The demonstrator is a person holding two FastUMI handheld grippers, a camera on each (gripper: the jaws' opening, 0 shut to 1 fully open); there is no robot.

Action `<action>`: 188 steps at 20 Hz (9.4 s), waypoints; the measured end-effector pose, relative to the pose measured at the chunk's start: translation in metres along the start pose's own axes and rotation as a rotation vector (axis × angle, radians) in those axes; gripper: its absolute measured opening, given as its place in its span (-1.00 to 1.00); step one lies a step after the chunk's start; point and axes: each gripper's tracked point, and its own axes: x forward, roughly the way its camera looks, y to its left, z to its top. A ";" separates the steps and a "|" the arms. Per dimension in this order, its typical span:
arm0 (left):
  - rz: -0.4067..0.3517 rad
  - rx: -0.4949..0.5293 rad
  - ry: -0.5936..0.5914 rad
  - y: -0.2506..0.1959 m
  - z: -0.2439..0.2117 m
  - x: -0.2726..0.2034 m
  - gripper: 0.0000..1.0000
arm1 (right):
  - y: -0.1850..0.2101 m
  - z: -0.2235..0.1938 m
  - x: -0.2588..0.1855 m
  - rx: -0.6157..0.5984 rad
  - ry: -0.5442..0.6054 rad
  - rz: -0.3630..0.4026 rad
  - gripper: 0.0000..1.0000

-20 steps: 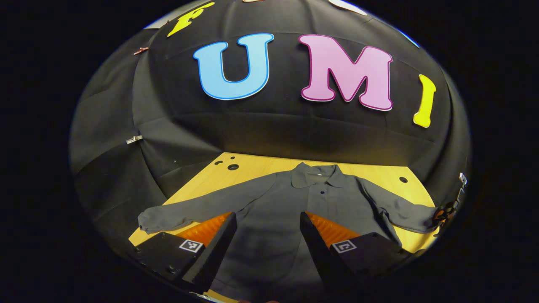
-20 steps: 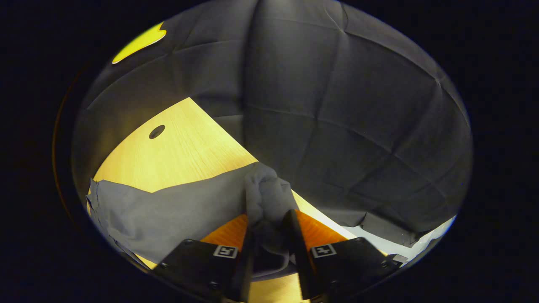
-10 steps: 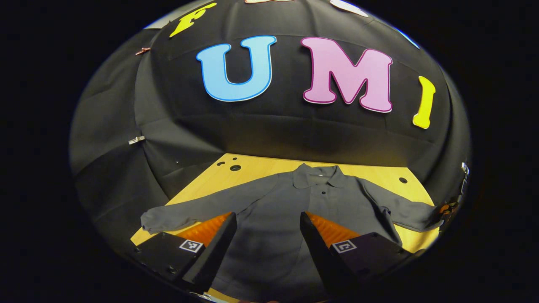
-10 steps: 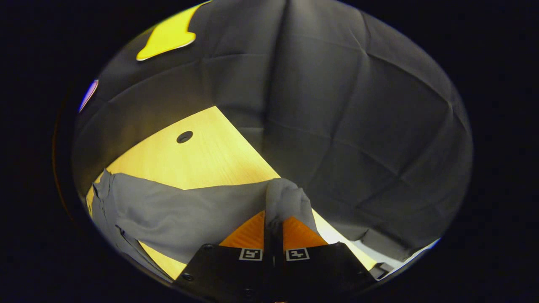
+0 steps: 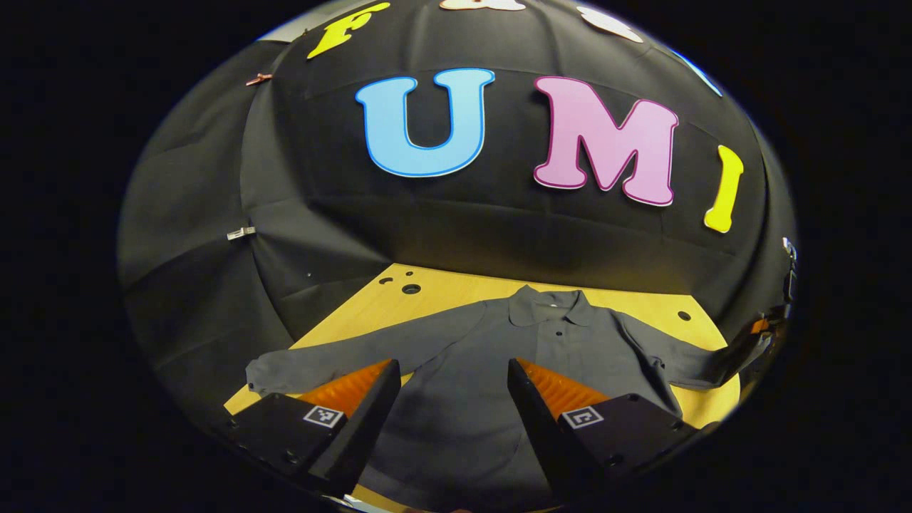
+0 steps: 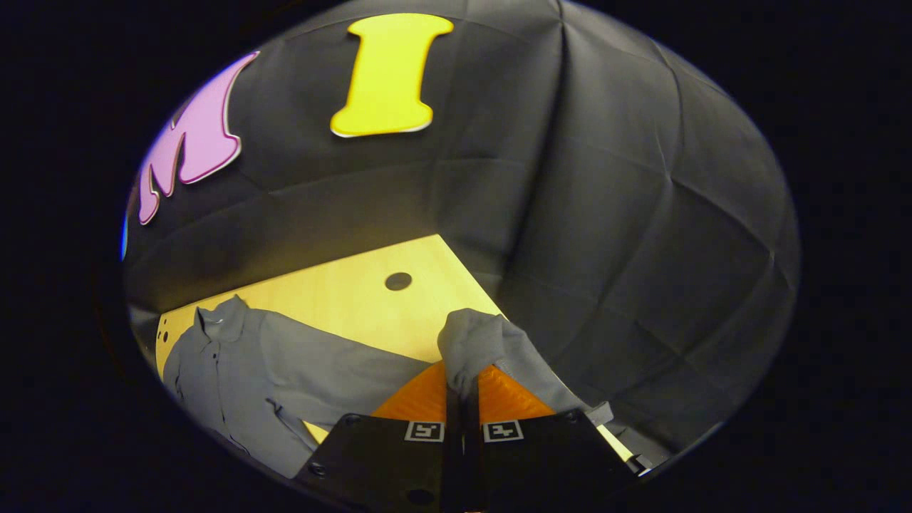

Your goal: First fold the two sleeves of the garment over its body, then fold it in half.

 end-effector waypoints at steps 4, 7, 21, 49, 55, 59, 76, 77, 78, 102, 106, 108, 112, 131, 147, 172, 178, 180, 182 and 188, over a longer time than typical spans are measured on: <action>-0.001 0.049 -0.054 0.022 0.011 -0.001 0.91 | 0.017 0.026 -0.023 -0.016 -0.047 0.058 -0.90; -0.002 0.118 -0.103 0.040 0.019 -0.008 0.91 | 0.042 0.050 -0.048 -0.097 -0.081 0.112 -0.89; 0.116 -0.004 -0.071 0.125 -0.013 -0.041 0.91 | 0.369 0.025 -0.106 -0.430 -0.126 0.554 -0.90; 0.374 -0.210 0.018 0.252 -0.066 -0.030 0.92 | 0.529 -0.159 -0.172 -0.492 0.191 0.848 0.99; 0.439 -0.259 0.065 0.314 -0.088 0.019 1.00 | 0.446 -0.140 -0.168 -0.418 0.190 0.737 0.98; 0.480 -0.298 0.130 0.350 -0.118 0.058 0.92 | 0.389 -0.127 -0.168 -0.332 0.180 0.662 0.98; 0.432 -0.258 0.287 0.363 -0.165 0.153 0.74 | 0.226 -0.161 -0.166 -0.120 0.244 0.371 0.98; 0.414 -0.246 0.289 0.359 -0.165 0.156 0.60 | 0.222 -0.160 -0.167 -0.114 0.237 0.364 0.98; 0.395 -0.238 0.288 0.356 -0.165 0.158 0.39 | 0.218 -0.159 -0.170 -0.104 0.230 0.358 0.98; -0.019 -0.010 -0.077 0.132 0.066 0.148 -0.87 | 0.100 -0.172 -0.151 0.030 0.231 0.252 0.98; -0.154 0.019 -0.074 0.048 0.083 0.143 -0.87 | 0.094 -0.177 -0.142 0.020 0.249 0.269 0.98; -0.223 0.022 -0.059 0.005 0.083 0.143 -0.87 | 0.091 -0.180 -0.138 0.014 0.257 0.278 0.98; -0.343 0.004 -0.014 -0.070 0.073 0.147 -0.87 | 0.088 -0.189 -0.131 0.016 0.285 0.297 0.98; -0.668 0.035 0.275 -0.318 -0.025 0.139 -0.76 | 0.044 -0.226 -0.135 0.061 0.382 0.290 0.98; -0.474 0.209 0.255 -0.179 -0.057 0.117 0.93 | 0.062 -0.235 -0.133 0.095 0.444 0.353 0.98; -0.125 0.177 0.534 0.120 -0.234 0.021 0.92 | 0.095 -0.310 -0.160 -0.151 0.619 0.303 0.99; -0.196 0.190 0.537 0.096 -0.238 0.018 0.55 | 0.099 -0.317 -0.164 -0.309 0.600 0.274 0.84; -0.227 0.211 0.529 0.085 -0.238 0.016 0.30 | 0.110 -0.319 -0.167 -0.314 0.606 0.279 0.41; -0.256 0.229 0.523 0.073 -0.239 0.017 -0.15 | 0.115 -0.320 -0.166 -0.291 0.604 0.276 0.00; -0.329 0.178 0.534 0.052 -0.237 0.018 -0.84 | 0.131 -0.321 -0.169 -0.234 0.608 0.358 -0.89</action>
